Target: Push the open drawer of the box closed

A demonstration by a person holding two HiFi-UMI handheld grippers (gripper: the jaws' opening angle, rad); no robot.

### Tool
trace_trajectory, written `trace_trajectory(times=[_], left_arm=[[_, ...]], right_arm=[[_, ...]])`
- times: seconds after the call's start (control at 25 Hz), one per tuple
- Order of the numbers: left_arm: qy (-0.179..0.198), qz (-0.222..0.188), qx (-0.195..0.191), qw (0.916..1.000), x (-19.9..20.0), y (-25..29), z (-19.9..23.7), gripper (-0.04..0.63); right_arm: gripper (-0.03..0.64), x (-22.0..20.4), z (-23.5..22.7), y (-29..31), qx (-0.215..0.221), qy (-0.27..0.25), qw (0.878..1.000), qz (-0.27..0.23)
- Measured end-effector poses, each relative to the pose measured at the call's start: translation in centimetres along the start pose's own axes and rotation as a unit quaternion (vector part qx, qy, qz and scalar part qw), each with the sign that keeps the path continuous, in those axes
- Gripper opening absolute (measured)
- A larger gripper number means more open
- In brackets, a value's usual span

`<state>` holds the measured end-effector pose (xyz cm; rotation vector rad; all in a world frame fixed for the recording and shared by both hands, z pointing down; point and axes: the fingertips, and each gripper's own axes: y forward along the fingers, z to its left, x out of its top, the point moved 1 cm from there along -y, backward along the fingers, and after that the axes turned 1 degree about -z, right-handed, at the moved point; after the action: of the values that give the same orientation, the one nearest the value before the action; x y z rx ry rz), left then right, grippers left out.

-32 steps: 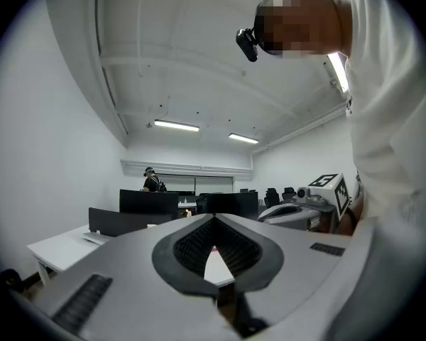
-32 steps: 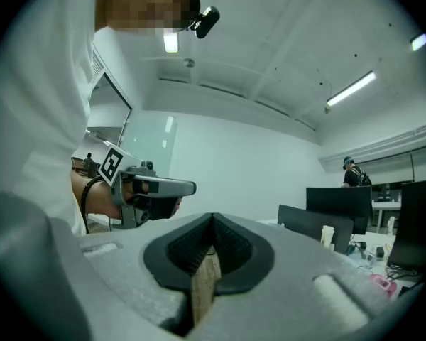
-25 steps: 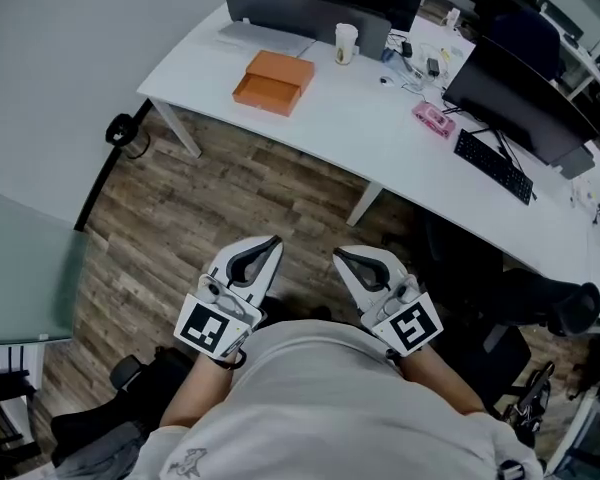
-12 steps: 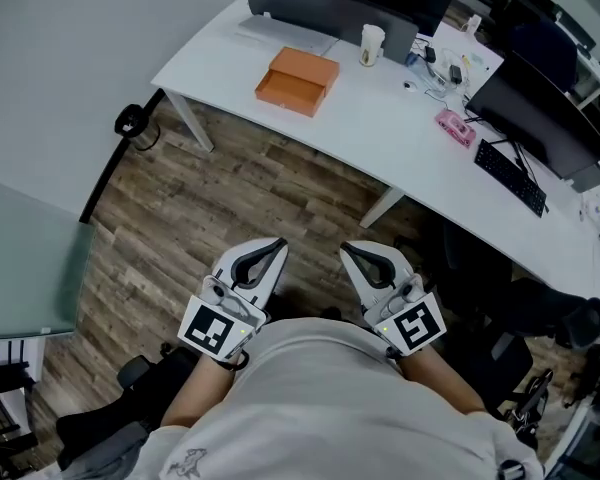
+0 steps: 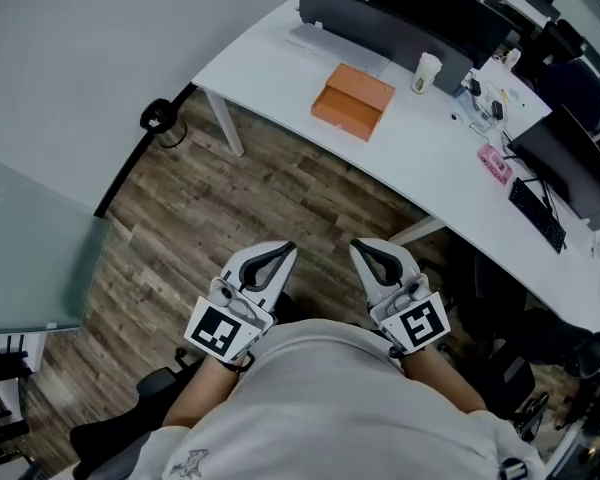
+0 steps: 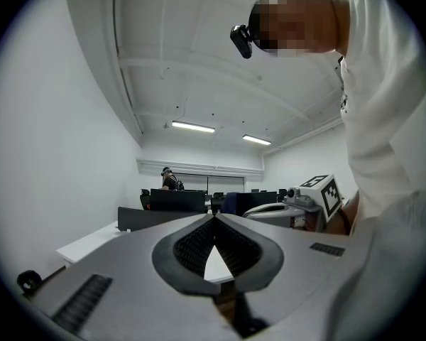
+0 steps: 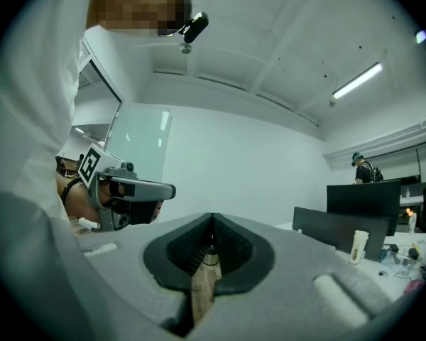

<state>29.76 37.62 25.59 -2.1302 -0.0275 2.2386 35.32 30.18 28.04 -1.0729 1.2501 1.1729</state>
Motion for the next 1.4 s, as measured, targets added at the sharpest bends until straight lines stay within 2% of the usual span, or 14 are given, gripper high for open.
trace_trajectory(times=[0.28,0.44,0.8,0.92,1.12,1.4], left_arm=[[-0.016,0.022,0.017,0.9995,-0.6,-6.0,7.5,-0.002],[-0.017,0.024,0.041,0.9987,-0.6,-7.8,9.6,-0.002],[-0.017,0.023,0.075,0.9967,-1.4,-9.1,13.7,-0.002],[-0.014,0.035,0.082,0.9959,-1.6,-8.8,14.8,-0.002],[-0.015,0.031,0.092,0.9952,-1.6,-7.2,17.3,-0.002],[-0.022,0.030,0.087,0.9955,-2.0,-1.6,21.0,-0.002]], right_arm=[[0.002,1.0,4.1,9.3,0.028,-0.021,0.999,-0.005],[0.002,1.1,6.5,11.8,0.056,-0.003,0.998,0.003],[0.002,-0.2,7.2,16.3,0.094,0.011,0.995,0.006],[0.002,-0.7,6.7,17.9,0.105,0.013,0.994,0.004],[0.002,-0.5,4.5,20.3,0.108,0.018,0.994,0.001],[0.002,-1.4,-1.0,23.4,0.112,0.026,0.993,0.010]])
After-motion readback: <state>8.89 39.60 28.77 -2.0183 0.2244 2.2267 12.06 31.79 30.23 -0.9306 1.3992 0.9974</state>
